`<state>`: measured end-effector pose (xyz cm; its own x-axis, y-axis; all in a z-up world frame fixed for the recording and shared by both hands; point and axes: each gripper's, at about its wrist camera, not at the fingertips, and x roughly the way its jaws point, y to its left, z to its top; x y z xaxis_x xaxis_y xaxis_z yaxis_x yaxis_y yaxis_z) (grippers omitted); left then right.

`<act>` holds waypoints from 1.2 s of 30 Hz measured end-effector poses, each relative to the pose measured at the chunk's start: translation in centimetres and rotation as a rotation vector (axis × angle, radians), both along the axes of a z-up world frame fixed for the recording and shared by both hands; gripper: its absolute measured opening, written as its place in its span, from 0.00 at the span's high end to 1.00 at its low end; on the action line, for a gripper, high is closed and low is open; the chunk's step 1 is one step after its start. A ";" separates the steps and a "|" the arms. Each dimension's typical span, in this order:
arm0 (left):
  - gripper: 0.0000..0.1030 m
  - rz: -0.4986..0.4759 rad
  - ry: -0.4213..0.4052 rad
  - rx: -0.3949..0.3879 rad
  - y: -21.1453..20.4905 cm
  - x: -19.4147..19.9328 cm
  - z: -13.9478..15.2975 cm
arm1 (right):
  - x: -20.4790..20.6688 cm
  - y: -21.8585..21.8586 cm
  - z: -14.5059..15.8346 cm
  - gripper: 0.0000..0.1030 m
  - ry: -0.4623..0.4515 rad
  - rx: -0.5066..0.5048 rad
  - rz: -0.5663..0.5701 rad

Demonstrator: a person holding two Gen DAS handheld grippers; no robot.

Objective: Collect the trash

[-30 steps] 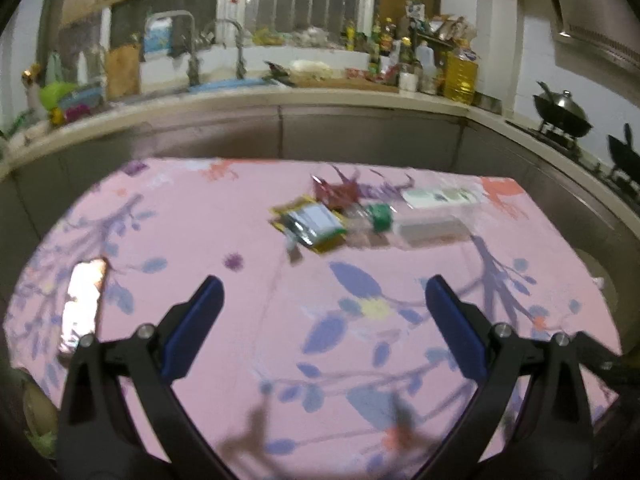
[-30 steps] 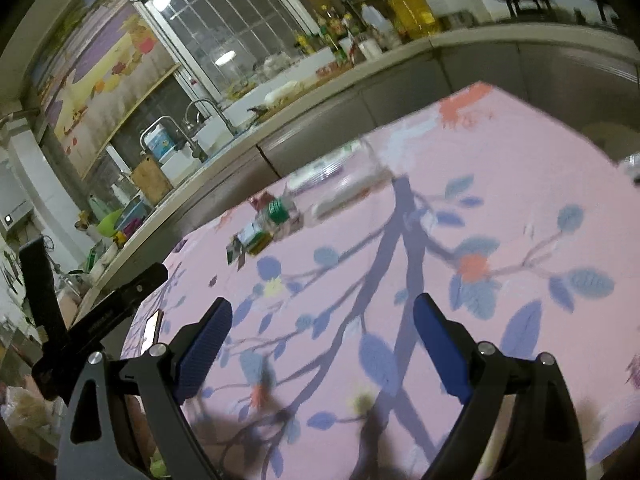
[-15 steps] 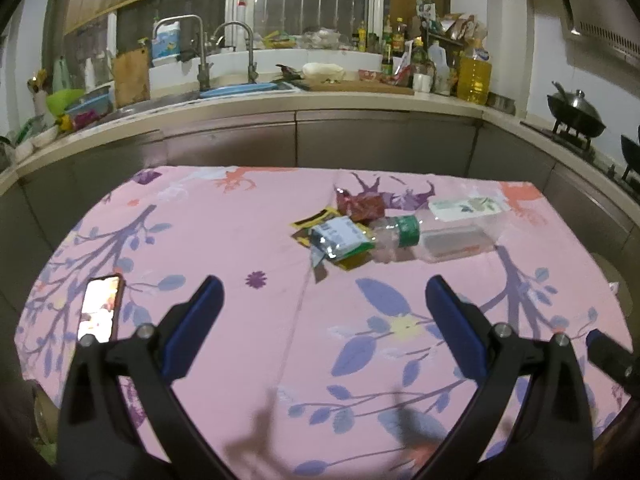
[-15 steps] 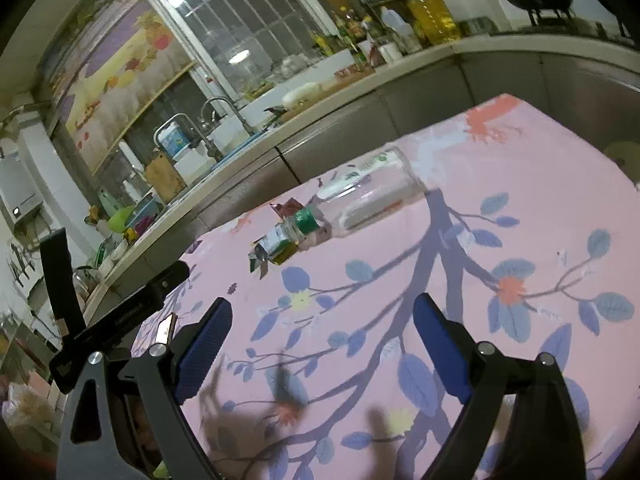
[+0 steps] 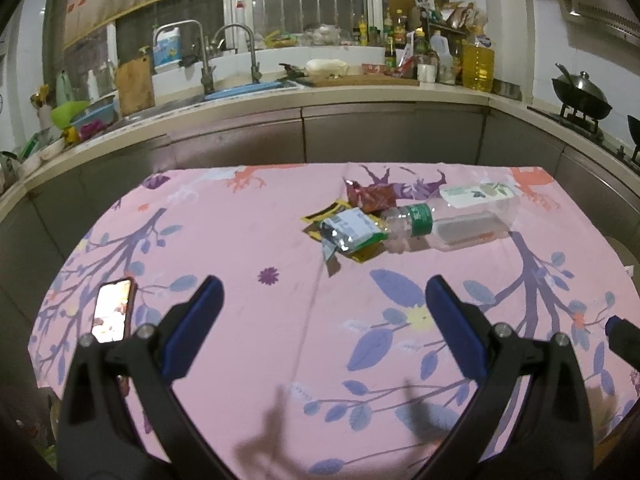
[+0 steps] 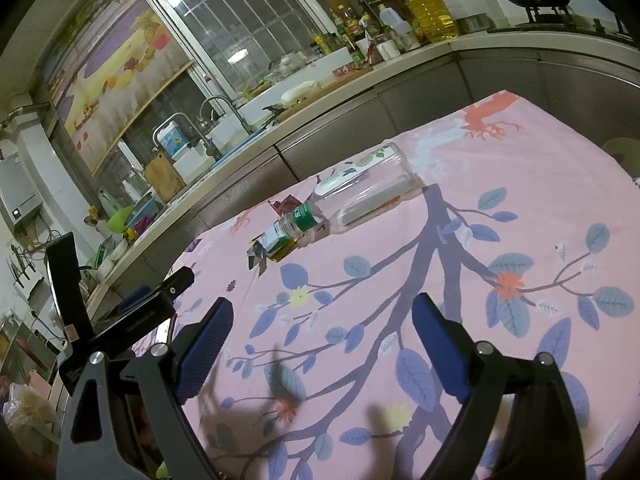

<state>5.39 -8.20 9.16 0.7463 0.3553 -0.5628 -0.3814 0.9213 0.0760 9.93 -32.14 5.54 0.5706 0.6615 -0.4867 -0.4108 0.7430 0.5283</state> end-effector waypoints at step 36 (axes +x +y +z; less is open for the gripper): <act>0.06 0.018 0.069 0.002 2.3 1.4 -1.9 | 0.5 0.7 -0.4 0.21 0.021 -0.044 0.027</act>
